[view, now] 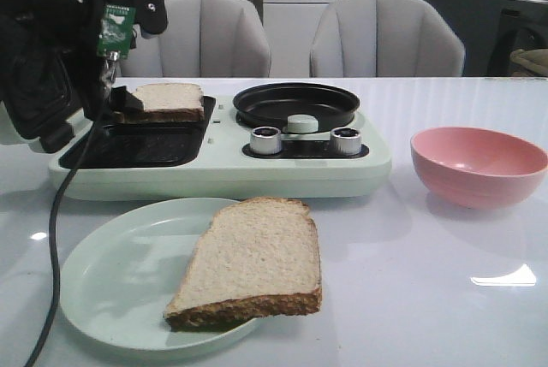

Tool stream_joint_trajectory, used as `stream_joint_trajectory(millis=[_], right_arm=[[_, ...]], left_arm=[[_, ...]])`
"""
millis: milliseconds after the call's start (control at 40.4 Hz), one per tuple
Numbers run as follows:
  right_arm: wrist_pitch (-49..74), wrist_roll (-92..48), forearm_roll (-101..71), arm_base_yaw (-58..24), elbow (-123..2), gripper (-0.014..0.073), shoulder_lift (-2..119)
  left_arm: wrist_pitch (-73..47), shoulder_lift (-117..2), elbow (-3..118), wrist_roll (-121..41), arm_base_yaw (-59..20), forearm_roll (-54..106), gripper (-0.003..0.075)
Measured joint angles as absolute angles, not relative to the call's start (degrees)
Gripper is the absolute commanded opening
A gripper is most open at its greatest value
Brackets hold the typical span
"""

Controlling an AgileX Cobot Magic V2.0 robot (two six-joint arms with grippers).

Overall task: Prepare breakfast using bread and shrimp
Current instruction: 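Carry the bread slice with the left gripper onto the press plate and release, then withdraw the left gripper from the sandwich press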

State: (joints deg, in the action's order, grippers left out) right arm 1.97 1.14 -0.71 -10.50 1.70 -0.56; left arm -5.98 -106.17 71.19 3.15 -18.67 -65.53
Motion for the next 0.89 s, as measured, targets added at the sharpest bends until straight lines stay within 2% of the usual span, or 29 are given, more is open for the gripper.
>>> stream_joint_trajectory(millis=[198,519,643,891], right_arm=[[1.97,1.14,-0.71,-10.50,1.70,-0.0033,-0.56],[1.97,1.14,-0.71,-10.50,1.70,-0.0033,-0.56],[1.97,1.14,-0.71,-10.50,1.70,-0.0033,-0.56],[1.97,1.14,-0.71,-10.50,1.70,-0.0033,-0.56]], left_arm=[[-6.81,-100.81,69.26,3.15,-18.67,-53.94,0.0629],[-9.79,-85.17,64.03,3.65,-17.25,-20.89,0.0629],[-14.90,-78.59,62.36,4.27,-15.50,-8.64,0.0627],[-24.29,-64.75,57.07,4.48,-14.81,-2.50,0.0627]])
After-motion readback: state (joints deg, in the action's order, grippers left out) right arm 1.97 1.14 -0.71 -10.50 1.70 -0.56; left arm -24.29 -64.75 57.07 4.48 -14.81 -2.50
